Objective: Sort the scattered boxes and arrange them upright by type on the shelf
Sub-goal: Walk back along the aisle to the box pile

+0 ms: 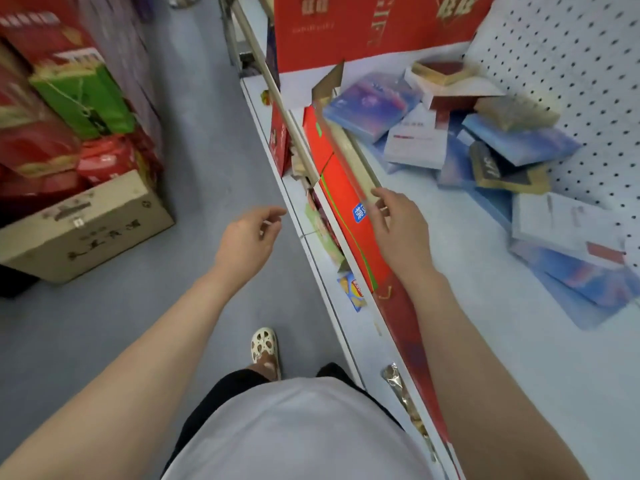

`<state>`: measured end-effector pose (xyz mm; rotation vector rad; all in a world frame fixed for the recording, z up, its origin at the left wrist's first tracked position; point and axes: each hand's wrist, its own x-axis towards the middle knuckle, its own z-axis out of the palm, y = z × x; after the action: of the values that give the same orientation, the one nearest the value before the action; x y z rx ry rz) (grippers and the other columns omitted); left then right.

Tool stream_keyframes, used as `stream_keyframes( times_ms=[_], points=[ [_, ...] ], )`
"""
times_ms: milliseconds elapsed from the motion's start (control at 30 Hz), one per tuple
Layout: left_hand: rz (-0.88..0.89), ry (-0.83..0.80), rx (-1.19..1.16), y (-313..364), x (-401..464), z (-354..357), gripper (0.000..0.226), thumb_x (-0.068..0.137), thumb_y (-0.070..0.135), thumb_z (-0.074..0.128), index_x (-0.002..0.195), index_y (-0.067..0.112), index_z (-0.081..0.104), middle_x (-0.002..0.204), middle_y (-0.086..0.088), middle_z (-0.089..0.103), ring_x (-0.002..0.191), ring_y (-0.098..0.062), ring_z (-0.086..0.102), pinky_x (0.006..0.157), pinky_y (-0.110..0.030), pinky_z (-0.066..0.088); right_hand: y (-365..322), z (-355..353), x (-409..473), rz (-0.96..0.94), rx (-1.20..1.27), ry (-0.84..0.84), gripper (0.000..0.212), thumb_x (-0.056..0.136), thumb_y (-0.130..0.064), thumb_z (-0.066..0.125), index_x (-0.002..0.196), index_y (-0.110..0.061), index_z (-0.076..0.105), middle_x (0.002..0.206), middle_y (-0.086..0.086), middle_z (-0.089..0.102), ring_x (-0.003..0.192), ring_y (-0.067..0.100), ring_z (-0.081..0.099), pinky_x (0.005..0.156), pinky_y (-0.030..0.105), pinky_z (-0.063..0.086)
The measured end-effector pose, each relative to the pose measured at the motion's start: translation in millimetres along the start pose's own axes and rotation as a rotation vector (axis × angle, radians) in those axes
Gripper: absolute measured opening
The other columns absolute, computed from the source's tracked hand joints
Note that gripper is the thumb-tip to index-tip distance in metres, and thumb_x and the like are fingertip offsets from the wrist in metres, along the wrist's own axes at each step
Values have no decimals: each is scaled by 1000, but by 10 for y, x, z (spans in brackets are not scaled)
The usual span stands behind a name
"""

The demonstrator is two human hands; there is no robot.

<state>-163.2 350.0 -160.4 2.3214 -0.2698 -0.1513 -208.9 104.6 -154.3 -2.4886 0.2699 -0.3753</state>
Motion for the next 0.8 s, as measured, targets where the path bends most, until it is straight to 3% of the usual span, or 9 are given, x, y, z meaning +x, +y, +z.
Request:
stream_keyframes(
  times_ms=[167,300,400,600,667,800],
  points=[
    [203,-115,37,218,1186,-183,28,96,17,55,123,20,63,113,2,65,97,-15,62,90,-32,49,-19,-53,919,174,-102,191,38,96,-28,52,131,-13,56,117,13,63,107,32,55,91,41,44],
    [399,-218,142,533,2030,-15,34,94,19,58,128,16,59,124,-5,63,111,-24,58,96,-36,45,227,-168,1417,437,-340,150,53,97,-35,55,143,-12,42,136,20,49,123,39,45,98,46,39],
    [503,-252,250,727,2567,247,45,91,25,62,133,11,55,132,-14,57,121,-33,53,100,-36,38,376,-171,1665,595,-401,107,67,92,-50,59,144,-15,37,138,20,45,126,40,43,96,47,41],
    [256,-365,344,870,3108,705,80,91,48,58,152,13,21,137,-24,46,126,-43,45,101,-45,37,503,-55,1824,708,-431,-19,90,80,-66,65,148,-19,27,143,18,40,132,39,39,95,47,43],
    [227,-368,367,843,3161,783,85,90,50,59,152,9,17,142,-27,40,126,-44,44,101,-47,38,509,-46,1860,722,-435,-22,94,79,-65,67,150,-20,25,142,18,41,132,38,39,97,46,42],
    [182,-386,285,744,3274,817,102,77,62,67,148,7,19,141,-22,46,127,-43,46,102,-53,41,502,-54,1915,789,-413,-21,102,74,-61,75,150,-17,23,139,19,45,129,38,41,97,46,41]
  ],
)
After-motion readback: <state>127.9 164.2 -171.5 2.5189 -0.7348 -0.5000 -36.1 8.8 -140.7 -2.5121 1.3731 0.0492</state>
